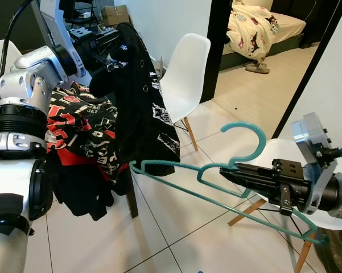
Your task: Hang hanger
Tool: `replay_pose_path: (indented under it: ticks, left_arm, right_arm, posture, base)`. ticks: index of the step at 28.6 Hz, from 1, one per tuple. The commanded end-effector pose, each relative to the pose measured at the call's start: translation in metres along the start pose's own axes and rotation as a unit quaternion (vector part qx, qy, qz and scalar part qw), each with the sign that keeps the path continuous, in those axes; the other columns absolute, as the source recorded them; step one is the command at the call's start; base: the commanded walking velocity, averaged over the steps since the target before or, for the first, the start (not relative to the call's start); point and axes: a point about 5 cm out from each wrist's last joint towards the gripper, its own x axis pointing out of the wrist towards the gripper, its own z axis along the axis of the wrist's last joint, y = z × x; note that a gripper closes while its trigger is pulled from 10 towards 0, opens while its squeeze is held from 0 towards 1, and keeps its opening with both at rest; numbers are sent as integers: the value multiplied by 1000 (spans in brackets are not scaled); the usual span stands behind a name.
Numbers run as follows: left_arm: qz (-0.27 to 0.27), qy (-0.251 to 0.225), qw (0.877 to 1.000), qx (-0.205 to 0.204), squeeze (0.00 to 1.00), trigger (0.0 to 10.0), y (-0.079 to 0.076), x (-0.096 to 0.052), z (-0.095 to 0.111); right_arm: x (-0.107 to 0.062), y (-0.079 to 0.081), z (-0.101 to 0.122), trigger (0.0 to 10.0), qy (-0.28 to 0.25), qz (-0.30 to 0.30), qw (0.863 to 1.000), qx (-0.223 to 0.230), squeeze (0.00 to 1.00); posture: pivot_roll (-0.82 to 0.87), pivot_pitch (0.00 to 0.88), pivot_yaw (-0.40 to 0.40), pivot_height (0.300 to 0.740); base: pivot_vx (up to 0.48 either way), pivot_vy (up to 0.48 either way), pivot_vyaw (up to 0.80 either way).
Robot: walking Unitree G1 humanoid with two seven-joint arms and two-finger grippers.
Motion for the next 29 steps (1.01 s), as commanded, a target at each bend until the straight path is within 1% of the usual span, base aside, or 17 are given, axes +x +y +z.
replay_pose_path:
  ticks: [1,3,5,7,10,16,18,19,25,29]
  left_arm:
    - [-10,-21,1000,6,0,10000,-4,3,9]
    - [-12,-24,1000,6,0,10000,-6,4,10]
    - [-12,-24,1000,6,0,10000,-6,4,10]
    - [-15,-25,1000,4,0,10000,-6,3,10]
    - [-15,-25,1000,3,0,10000,-6,2,9]
    - [-14,-26,1000,2,0,10000,-6,3,9]
    - [-15,-28,999,1,0,10000,-7,3,10]
    - [-15,-28,999,0,0,10000,-7,3,10]
    - [-16,-28,999,1,0,10000,-8,3,12]
    - [-19,-29,999,-1,0,10000,-9,3,12]
  right_arm:
    - [6,2,2,10000,-9,8,1000,-6,0]
    - [12,-4,3,10000,-19,-9,1000,-3,0]
    - [12,-4,3,10000,-19,-9,1000,-3,0]
    - [19,-15,-1,10000,-17,-53,998,9,0]
    - [22,-17,-3,10000,-13,-61,998,15,0]
    - [22,-22,-6,10000,2,-81,997,19,0]
    - [20,-28,-11,10000,38,-111,993,14,0]
    - [20,-28,-12,10000,42,-115,992,13,0]
    - [14,-32,-13,10000,51,-134,990,4,0]
    - [13,-34,-12,10000,51,-143,988,2,0]
  posture:
    - [-36,57,41,740]
    - [-35,59,40,740]
    - [-35,59,40,740]
    - [-34,64,41,740]
    - [-34,65,40,740]
    - [-34,65,40,740]
    - [-39,71,41,740]
    - [-39,71,41,740]
    - [-39,75,44,740]
    - [-38,75,45,740]
  base:
    - [0,0,0]
    - [0,0,0]
    - [0,0,0]
    - [0,0,0]
    - [0,0,0]
    - [0,0,0]
    - [0,0,0]
    - [0,0,0]
    - [0,0,0]
    - [0,0,0]
